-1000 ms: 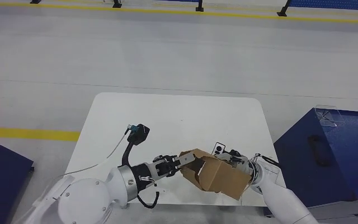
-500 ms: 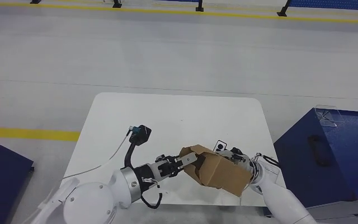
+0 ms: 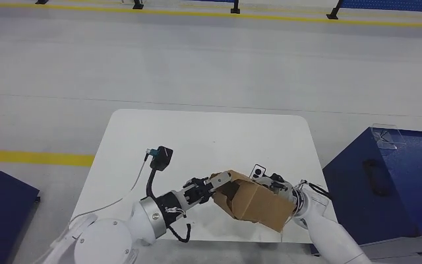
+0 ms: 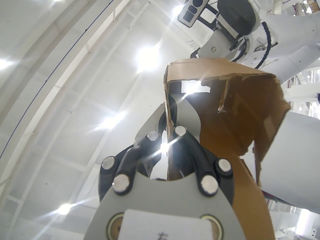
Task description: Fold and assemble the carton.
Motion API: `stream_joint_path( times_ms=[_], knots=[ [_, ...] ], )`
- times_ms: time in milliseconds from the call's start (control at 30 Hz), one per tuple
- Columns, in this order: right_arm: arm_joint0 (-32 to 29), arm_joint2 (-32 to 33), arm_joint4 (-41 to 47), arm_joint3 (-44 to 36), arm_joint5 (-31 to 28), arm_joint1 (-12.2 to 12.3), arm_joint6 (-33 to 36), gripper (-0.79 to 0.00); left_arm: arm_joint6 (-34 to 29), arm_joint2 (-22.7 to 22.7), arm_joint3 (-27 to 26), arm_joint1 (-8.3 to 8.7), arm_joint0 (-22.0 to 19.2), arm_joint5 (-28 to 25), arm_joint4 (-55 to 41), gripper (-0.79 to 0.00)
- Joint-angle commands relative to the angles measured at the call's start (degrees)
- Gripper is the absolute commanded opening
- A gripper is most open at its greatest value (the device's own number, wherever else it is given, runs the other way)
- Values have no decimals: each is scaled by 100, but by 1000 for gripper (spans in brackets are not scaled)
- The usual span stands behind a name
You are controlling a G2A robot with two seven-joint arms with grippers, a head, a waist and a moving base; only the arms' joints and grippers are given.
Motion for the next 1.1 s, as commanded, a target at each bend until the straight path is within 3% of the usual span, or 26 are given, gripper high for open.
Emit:
stream_joint_path(
  times_ms=[0,267,900,1067],
  knots=[
    [11,39,122,-2,-36,-17,-25,-785,-89,127,0,-2,-32,150,154,0],
    [-46,114,215,-63,-3,-61,-55,-785,-7,371,9,-52,-14,269,336,0],
    [-160,209,222,-94,198,-147,-56,-785,399,567,185,-226,12,-237,290,0],
    [-117,314,499,-12,255,-179,-210,-785,527,228,0,-233,101,-456,178,0]
  ],
)
